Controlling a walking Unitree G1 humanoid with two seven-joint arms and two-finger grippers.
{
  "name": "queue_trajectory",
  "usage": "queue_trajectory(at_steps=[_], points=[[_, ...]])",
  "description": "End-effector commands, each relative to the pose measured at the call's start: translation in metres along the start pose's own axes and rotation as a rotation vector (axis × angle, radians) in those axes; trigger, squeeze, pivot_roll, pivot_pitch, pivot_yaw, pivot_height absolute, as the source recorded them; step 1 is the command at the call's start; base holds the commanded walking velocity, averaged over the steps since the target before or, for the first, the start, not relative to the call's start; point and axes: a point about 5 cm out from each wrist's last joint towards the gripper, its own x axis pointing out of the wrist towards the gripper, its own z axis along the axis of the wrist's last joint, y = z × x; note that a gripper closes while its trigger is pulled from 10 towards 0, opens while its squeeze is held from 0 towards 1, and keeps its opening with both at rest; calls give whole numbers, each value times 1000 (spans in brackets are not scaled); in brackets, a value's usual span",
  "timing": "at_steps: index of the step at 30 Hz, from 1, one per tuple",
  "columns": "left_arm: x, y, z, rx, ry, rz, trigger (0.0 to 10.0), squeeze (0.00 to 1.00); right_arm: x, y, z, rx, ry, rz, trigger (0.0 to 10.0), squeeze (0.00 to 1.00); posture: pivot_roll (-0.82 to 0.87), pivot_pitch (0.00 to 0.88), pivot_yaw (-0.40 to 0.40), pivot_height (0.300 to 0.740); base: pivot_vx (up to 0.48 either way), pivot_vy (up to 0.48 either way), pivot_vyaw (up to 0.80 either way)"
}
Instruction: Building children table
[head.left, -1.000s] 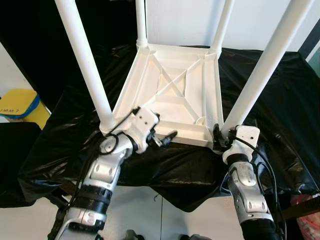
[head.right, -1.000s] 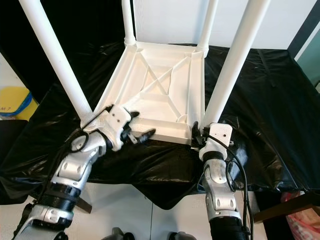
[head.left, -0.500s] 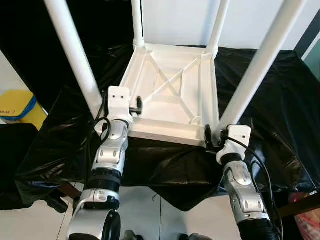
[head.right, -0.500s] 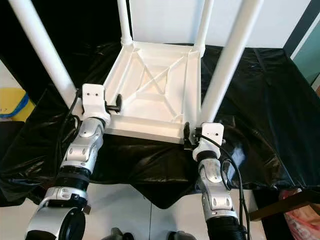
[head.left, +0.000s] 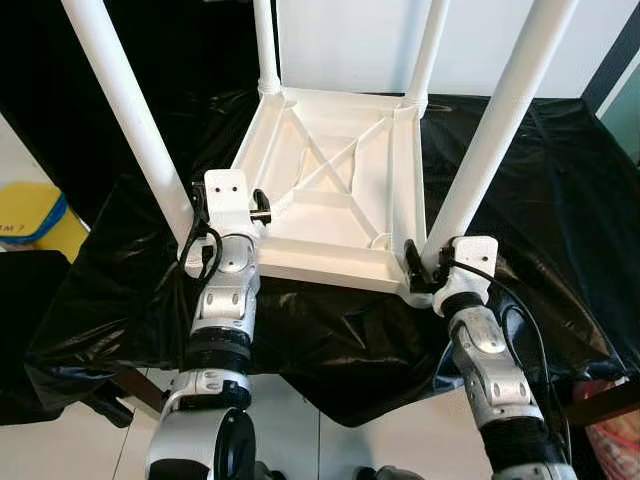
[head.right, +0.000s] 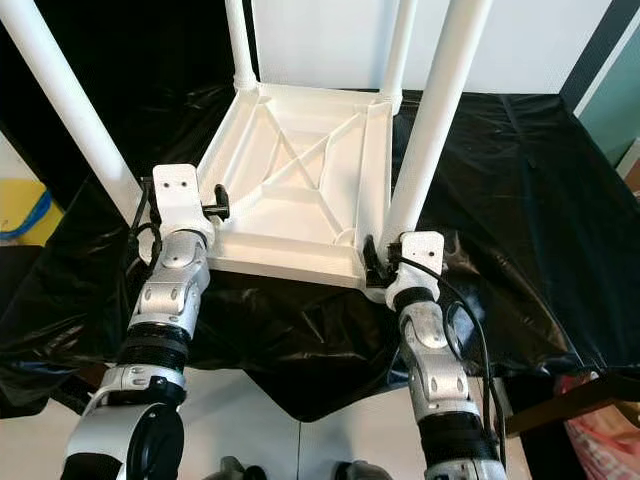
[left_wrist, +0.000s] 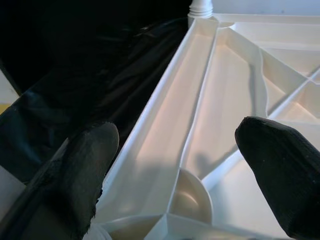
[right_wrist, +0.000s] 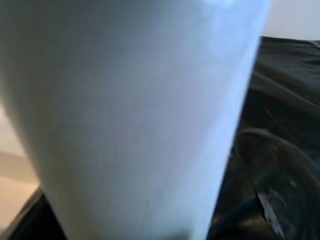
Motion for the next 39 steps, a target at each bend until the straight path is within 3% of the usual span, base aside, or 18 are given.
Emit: queue_trajectory(at_steps=[1,6,7,8,18,24,25,27,28,29,30,32,34,36,37,39], points=[[-5,29,-13,3,41,351,10000,0,7,-4,-6,-2,41,18,10000,0,-78,110,-12,740,0,0,0],[-7,44,-16,2,57,466,10000,0,19,-5,-5,-9,50,61,10000,0,-75,114,-13,740,0,0,0],[-11,61,-15,16,45,564,10000,0,32,-6,-1,-17,50,85,10000,0,-69,115,-19,740,0,0,0],[-12,66,-14,26,40,594,10000,0,36,-6,1,-20,47,89,10000,0,-68,115,-21,740,0,0,0],[-20,88,-9,76,3,758,10000,0,47,7,0,-17,62,142,10000,0,-61,116,-33,740,0,0,0],[-30,103,-7,105,-6,874,10000,0,49,4,-7,-21,82,140,10000,0,-51,114,-39,740,0,0,0],[-29,99,-5,95,-25,814,10000,0,47,0,-9,-29,85,130,10000,0,-48,115,-42,740,0,0,0],[-24,80,3,11,-119,587,10000,0,44,-8,-12,-38,82,113,10000,0,-47,115,-42,740,0,0,0],[-24,80,3,11,-119,587,10000,0,44,-8,-12,-38,82,113,10000,0,-47,115,-42,740,0,0,0],[-22,73,6,-15,-154,508,10000,0,42,-10,-12,-40,81,107,10000,0,-47,115,-42,740,0,0,0],[-21,46,14,-47,-231,233,10000,0,38,-16,-13,-44,72,88,10000,0,-47,117,-43,740,0,0,0],[-30,19,23,-134,-314,-79,10000,0,33,-22,-14,-52,57,77,10000,0,-50,118,-39,740,0,0,0],[-30,19,23,-134,-314,-79,10000,0,33,-22,-14,-52,57,77,10000,0,-50,118,-39,740,0,0,0],[-38,-2,20,-191,-269,-335,10000,0,28,-27,-12,-44,30,77,10000,0,-52,119,-36,740,0,0,0],[-38,-2,20,-191,-269,-335,10000,0,28,-27,-12,-44,30,77,10000,0,-52,119,-36,740,0,0,0],[-57,-13,25,-186,-291,-622,10000,0,19,-35,-6,-43,-27,85,10000,0,-54,122,-29,740,0,0,0]])
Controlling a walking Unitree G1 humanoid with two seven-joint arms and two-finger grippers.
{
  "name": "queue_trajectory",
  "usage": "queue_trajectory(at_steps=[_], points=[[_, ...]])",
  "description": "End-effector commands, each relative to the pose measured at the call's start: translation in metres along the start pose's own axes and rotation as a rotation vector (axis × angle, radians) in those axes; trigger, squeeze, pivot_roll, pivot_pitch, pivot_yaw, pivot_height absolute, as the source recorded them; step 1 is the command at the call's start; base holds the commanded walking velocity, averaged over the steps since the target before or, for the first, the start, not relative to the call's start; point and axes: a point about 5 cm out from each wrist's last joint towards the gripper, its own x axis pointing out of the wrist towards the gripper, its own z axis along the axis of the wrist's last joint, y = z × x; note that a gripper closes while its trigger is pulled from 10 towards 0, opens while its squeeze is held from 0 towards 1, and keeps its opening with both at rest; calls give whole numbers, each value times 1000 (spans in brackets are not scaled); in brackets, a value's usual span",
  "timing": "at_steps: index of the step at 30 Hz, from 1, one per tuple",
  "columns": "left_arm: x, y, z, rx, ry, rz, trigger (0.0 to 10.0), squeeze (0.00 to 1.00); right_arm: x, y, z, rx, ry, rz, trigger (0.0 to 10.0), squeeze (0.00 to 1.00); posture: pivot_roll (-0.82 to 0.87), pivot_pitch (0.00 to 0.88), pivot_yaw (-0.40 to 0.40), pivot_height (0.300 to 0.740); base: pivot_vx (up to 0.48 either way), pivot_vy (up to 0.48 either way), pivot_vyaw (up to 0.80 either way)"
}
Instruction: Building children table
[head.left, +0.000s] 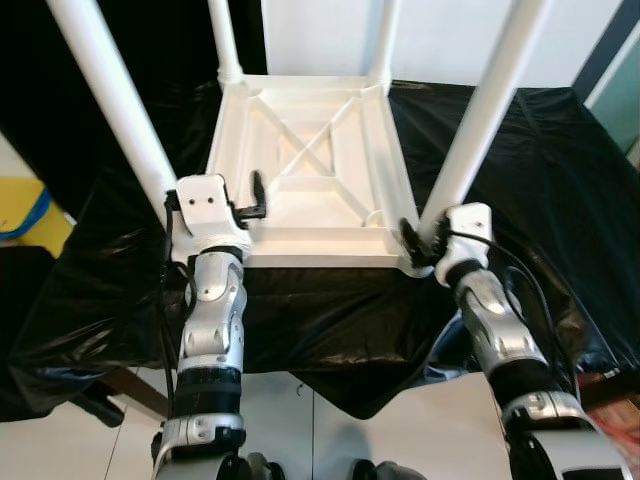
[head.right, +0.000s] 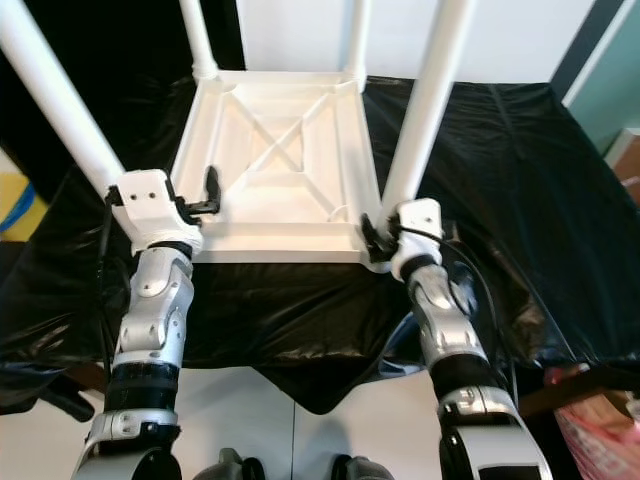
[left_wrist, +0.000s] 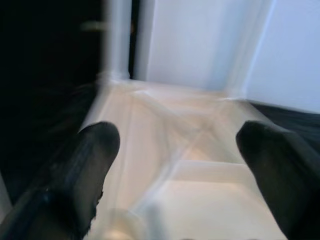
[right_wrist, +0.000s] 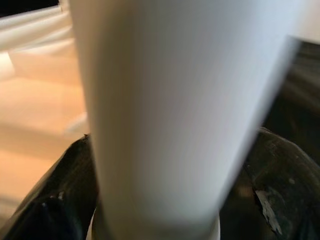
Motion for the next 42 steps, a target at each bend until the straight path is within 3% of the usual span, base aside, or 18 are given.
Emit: queue_trajectory(at_steps=[1,4,7,8,11,12,17,18,19,23,31,36,39,42], points=[[-5,-14,2,-27,8,-166,10000,0,-7,-13,0,-1,-12,-24,10000,0,-54,122,-29,740,0,0,0],[-23,-17,13,20,3,-397,10000,0,-18,-13,6,-5,-62,43,10000,0,-55,124,-24,740,0,0,0],[-30,-8,15,63,36,-462,10000,0,-24,-5,8,2,-74,116,10000,0,-52,127,-22,740,0,0,0],[-31,-1,17,82,46,-453,10000,906,-27,-2,8,6,-76,143,10000,0,-51,128,-22,740,0,0,0],[-31,6,19,98,57,-441,10000,906,-28,1,8,10,-74,161,10000,0,-51,128,-22,740,0,0,0],[-34,17,22,122,71,-423,10000,1000,-31,3,9,9,-75,175,10000,0,-48,133,-20,740,0,0,0],[-57,54,32,265,189,-421,10000,1000,-39,8,11,17,-67,215,10000,0,-41,141,-20,740,0,0,0],[-61,60,33,297,211,-418,10000,867,-40,8,11,18,-66,220,10000,0,-41,141,-20,740,0,0,0],[-65,67,34,323,242,-403,10000,0,-40,8,11,16,-65,225,10000,0,-41,145,-19,740,0,0,0],[-76,79,37,359,298,-411,10000,0,-41,7,12,14,-60,235,10000,0,-38,146,-22,740,0,0,0],[-99,125,32,488,471,-291,10000,0,-39,4,17,5,-48,254,10000,0,-35,150,-28,740,0,0,0],[-93,139,26,492,484,-190,10000,0,-37,3,18,1,-48,257,10000,0,-36,147,-28,740,0,0,0],[-72,140,19,474,441,-104,10000,0,-33,4,20,-4,-52,263,10000,0,-42,145,-26,740,0,0,0],[-62,141,16,485,437,-62,10000,0,-31,5,22,-4,-58,266,10000,0,-46,143,-23,740,0,0,0]])
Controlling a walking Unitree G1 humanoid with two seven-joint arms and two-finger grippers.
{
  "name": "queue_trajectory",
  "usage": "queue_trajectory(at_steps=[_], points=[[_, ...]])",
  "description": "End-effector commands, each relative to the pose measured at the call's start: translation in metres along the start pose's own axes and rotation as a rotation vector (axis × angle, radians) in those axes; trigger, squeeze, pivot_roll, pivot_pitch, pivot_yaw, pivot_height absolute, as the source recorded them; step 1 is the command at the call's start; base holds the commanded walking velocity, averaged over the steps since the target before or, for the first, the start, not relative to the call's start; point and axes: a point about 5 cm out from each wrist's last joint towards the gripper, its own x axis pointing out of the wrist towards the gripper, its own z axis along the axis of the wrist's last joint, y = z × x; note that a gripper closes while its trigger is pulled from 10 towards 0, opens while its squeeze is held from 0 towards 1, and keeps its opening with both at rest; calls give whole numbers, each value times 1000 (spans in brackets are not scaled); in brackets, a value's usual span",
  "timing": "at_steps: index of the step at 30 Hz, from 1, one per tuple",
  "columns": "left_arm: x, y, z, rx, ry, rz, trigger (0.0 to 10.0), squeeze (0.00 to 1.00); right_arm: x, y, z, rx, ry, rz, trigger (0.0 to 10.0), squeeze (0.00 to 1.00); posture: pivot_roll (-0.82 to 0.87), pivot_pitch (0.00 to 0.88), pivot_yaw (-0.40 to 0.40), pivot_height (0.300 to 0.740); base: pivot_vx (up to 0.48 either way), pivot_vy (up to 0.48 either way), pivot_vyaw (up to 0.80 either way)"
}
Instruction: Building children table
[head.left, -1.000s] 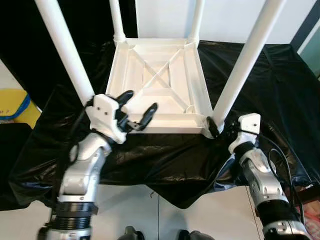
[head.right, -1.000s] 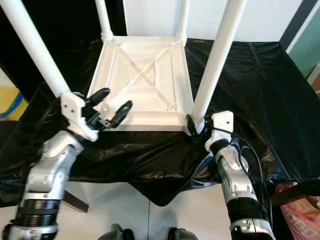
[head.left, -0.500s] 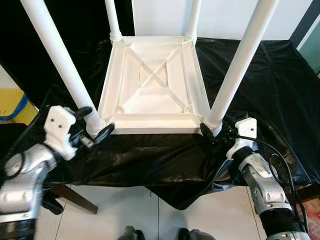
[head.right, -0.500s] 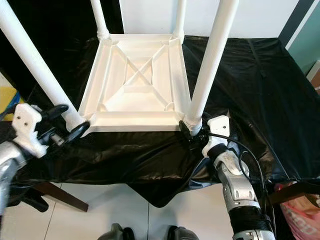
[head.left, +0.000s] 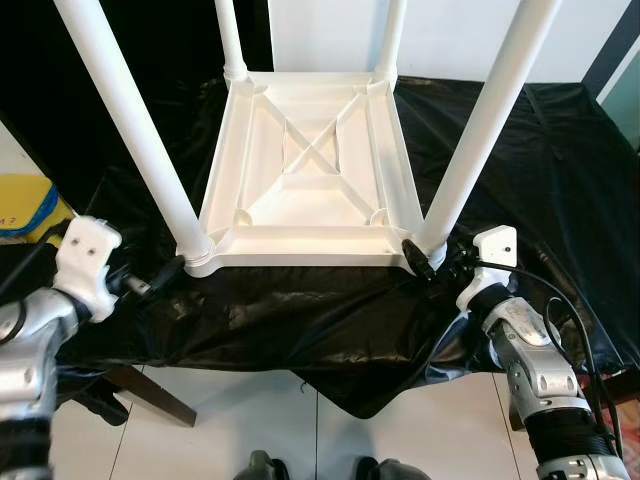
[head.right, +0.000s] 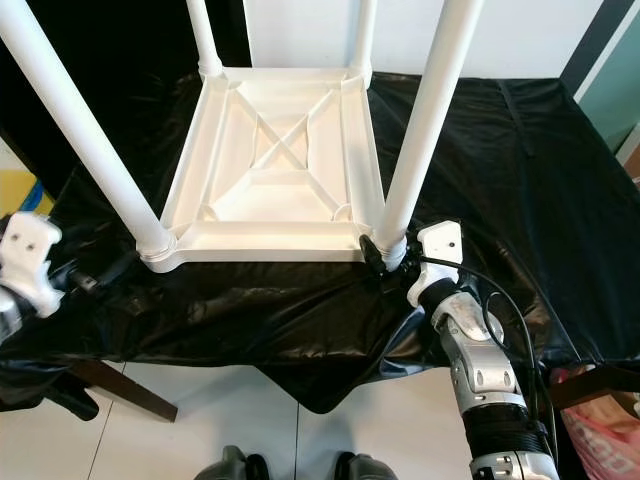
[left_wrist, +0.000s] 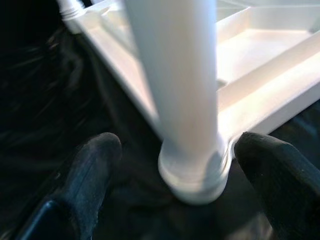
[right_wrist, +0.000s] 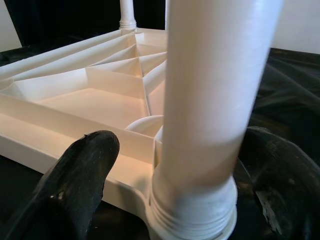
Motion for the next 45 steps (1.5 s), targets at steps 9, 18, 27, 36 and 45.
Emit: queue_trajectory(at_steps=[9,18,27,36,45], points=[[39,15,10,-14,-60,377,10000,0,7,5,1,10,0,13,10000,0,-56,144,-17,740,0,0,0],[52,26,25,-61,-127,503,10000,0,11,9,1,22,-3,14,10000,0,-55,144,-19,740,0,0,0],[45,25,18,-142,-168,436,0,0,13,9,1,26,-6,11,10000,0,-55,143,-19,740,0,0,0],[24,19,17,-124,-201,319,0,0,11,7,-2,28,3,11,10000,0,-48,140,-17,740,0,0,0],[6,10,24,-95,-235,243,0,0,15,5,-4,25,9,13,10000,0,-31,135,-27,740,0,0,0]])
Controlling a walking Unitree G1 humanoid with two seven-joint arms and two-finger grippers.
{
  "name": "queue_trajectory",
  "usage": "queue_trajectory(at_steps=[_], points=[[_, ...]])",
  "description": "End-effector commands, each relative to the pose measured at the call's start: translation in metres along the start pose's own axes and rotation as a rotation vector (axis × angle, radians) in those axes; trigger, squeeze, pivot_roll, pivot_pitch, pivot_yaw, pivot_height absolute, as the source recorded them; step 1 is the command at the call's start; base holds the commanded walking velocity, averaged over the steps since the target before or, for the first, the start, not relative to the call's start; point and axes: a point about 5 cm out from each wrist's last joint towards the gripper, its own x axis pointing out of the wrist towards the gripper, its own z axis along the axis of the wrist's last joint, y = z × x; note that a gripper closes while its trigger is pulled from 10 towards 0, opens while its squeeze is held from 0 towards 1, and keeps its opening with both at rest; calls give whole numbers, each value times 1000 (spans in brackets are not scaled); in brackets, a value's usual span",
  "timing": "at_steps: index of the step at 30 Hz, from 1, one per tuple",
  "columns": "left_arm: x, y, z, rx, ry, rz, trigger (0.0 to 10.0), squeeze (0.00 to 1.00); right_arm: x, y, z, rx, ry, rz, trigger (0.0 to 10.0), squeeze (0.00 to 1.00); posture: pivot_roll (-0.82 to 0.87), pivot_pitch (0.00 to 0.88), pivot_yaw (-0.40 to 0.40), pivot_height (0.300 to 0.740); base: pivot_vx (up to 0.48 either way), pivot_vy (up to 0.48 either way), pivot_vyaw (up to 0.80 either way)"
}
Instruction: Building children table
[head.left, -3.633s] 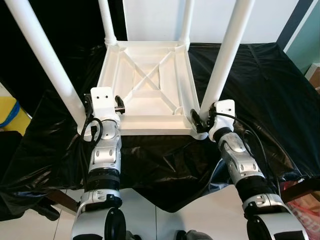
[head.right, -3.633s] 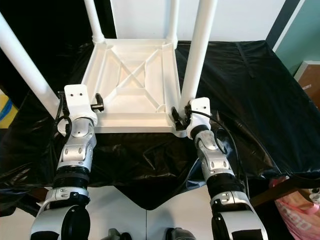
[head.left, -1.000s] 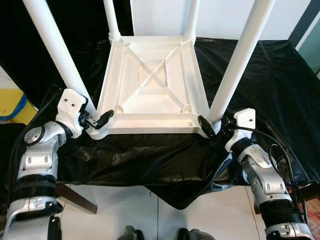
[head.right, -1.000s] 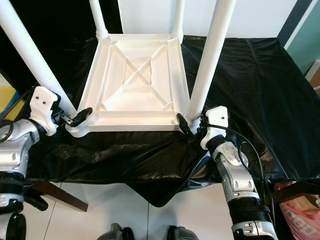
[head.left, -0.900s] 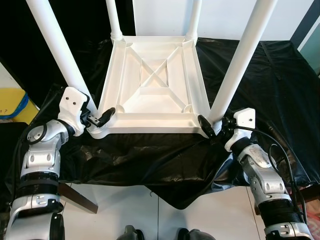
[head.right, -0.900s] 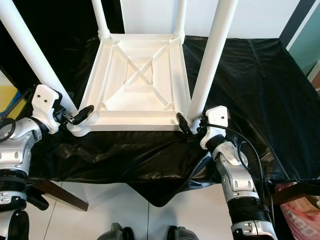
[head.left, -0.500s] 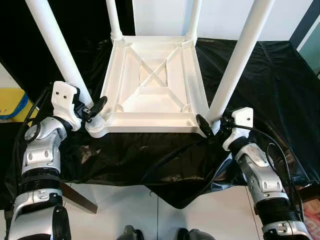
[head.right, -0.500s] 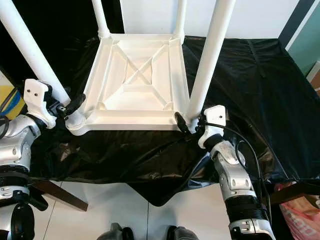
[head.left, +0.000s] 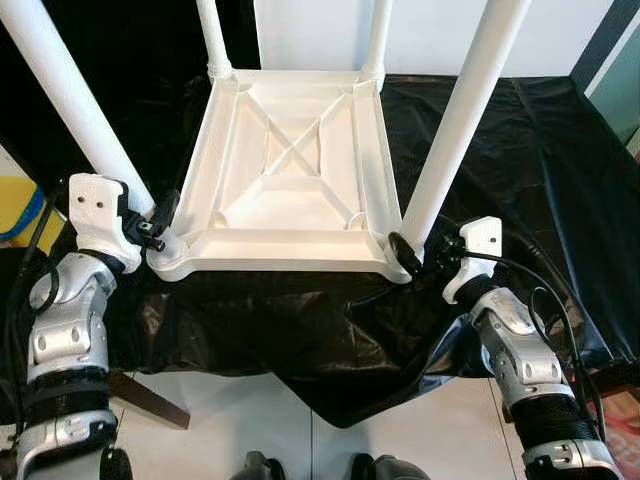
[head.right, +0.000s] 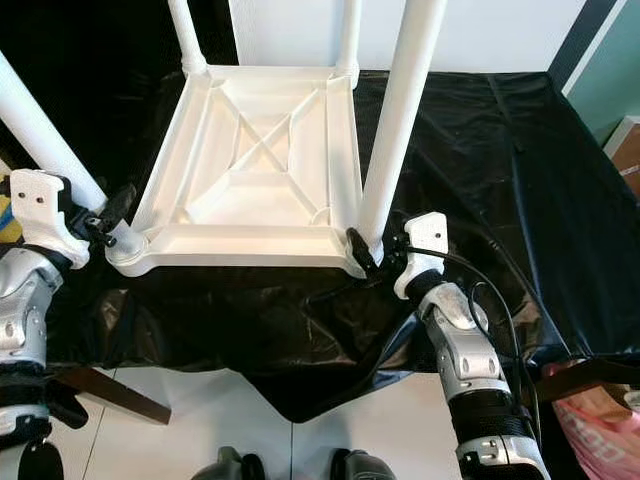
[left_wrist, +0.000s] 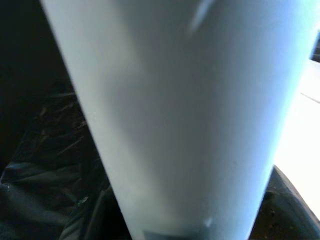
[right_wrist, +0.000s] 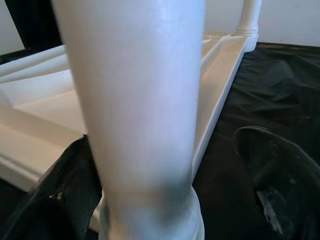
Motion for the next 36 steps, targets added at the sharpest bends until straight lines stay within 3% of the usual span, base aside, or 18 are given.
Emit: queue_trajectory(at_steps=[1,9,15,16,20,21,27,28,29,30,34,35,36], points=[[-7,2,7,30,-18,-28,0,0,-1,-1,-3,-9,14,5,10000,0,-31,135,-27,740,0,0,0],[-25,-12,15,24,-26,-76,0,0,3,-6,-5,-14,25,1,10000,0,-25,131,-31,740,0,0,0],[-29,-15,19,24,-28,-101,0,0,27,-4,-5,-16,40,60,10000,0,-21,133,-36,740,0,0,0],[-30,-12,19,23,-26,-87,0,0,37,-1,-4,-16,40,76,10000,0,-24,135,-40,740,0,0,0],[-31,-5,18,26,-12,-51,0,0,46,5,-2,-8,38,90,10000,0,-27,136,-42,740,0,0,0],[-33,2,16,39,3,-14,0,0,58,17,-1,0,35,115,10000,0,-28,136,-41,740,0,0,0],[-33,10,17,36,8,19,0,0,70,39,0,19,26,165,10000,0,-25,135,-44,740,0,0,0],[-32,11,14,43,23,25,3490,0,72,43,0,27,19,174,10000,0,-20,135,-48,740,0,0,0],[-32,11,14,43,23,25,3490,0,72,43,0,27,19,174,10000,0,-20,135,-48,740,0,0,0],[-31,13,12,40,42,40,10000,0,73,45,0,34,12,180,10000,0,-17,135,-49,740,0,0,0],[-28,14,10,24,54,53,10000,0,73,45,-2,37,8,179,10000,0,-16,137,-48,740,0,0,0],[-26,13,10,6,52,47,10000,553,69,42,-5,34,11,161,10000,0,-17,139,-48,740,0,0,0],[-26,13,10,6,52,47,10000,553,69,42,-5,34,11,161,10000,0,-17,139,-48,740,0,0,0]])
